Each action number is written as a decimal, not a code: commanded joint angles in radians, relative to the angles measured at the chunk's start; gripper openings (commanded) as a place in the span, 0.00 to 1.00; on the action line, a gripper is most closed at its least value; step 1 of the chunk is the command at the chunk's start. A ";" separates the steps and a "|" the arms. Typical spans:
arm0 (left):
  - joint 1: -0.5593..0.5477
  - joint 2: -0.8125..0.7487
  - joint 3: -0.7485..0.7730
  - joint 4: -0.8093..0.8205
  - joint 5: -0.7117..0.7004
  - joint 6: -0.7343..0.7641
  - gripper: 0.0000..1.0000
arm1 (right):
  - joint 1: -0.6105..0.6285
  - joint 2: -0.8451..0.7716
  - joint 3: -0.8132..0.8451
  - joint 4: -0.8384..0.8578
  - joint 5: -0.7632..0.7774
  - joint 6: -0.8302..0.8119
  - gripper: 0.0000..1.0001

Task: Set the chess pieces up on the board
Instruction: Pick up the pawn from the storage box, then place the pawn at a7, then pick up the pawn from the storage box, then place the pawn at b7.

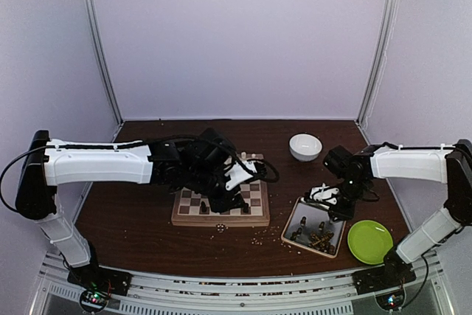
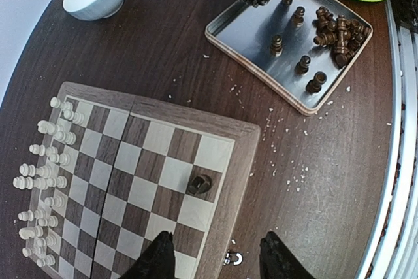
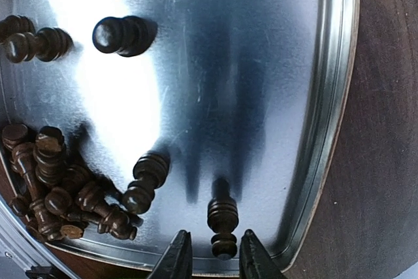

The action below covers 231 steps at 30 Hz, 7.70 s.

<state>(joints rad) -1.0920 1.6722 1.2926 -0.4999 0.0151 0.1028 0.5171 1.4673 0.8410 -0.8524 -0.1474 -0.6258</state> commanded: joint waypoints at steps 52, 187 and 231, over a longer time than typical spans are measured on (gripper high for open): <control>0.366 -0.417 -0.121 0.157 -0.306 -0.063 0.51 | 0.225 0.411 0.845 -0.269 -0.059 0.069 0.00; 0.366 -0.431 -0.116 0.124 -0.231 -0.069 0.53 | 0.083 0.182 0.277 -0.155 -0.078 0.010 0.00; 0.366 -0.506 -0.118 0.118 -0.257 -0.052 0.53 | 0.396 0.808 1.251 -0.392 -0.094 0.085 0.00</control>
<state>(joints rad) -0.7319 1.1873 1.1522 -0.3985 -0.2420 0.0425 0.9089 2.2555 2.0377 -1.2392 -0.2493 -0.5629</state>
